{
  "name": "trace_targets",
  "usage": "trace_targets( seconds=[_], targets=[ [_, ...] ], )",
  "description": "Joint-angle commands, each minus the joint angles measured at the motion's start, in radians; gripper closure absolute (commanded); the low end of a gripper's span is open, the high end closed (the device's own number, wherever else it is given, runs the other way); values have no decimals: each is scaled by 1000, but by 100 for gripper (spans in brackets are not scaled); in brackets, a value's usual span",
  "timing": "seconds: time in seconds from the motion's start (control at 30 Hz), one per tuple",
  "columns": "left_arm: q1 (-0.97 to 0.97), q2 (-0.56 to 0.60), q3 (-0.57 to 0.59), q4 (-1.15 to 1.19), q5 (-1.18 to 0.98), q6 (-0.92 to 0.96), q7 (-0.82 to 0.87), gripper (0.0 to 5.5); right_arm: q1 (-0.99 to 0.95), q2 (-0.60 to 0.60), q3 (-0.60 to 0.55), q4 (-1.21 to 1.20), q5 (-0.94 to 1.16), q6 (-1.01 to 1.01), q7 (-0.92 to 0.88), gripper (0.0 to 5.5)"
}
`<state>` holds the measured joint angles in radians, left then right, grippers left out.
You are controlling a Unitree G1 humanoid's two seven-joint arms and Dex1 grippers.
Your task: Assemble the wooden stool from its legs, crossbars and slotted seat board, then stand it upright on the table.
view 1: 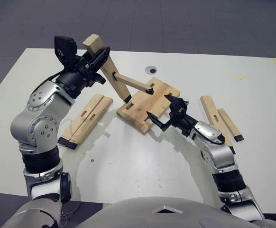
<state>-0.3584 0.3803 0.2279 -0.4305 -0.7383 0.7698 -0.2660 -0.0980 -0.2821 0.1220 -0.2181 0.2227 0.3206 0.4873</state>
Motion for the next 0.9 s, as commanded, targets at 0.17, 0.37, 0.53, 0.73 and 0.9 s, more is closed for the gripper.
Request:
trace_targets(
  seconds=[0.17,0.37,0.53,0.73,0.9],
  targets=[
    [56,10,-40,8,50,-29,-25,448,8,-11,-140,-32,47,53,-70,10],
    [-1,-5,-84,100,121,-128,-61,448,19,-2,-129,-32,37,52,-80,10],
    [10,41,-112,138,170,-138,-111,448,21,-1,-130,-36,28,56,-97,10],
    [67,87,-105,110,164,-117,-149,448,17,-11,-146,-19,13,49,-117,10],
    [8,56,-56,114,122,-131,-118,448,22,-10,-133,-13,1,47,-110,10]
  ],
)
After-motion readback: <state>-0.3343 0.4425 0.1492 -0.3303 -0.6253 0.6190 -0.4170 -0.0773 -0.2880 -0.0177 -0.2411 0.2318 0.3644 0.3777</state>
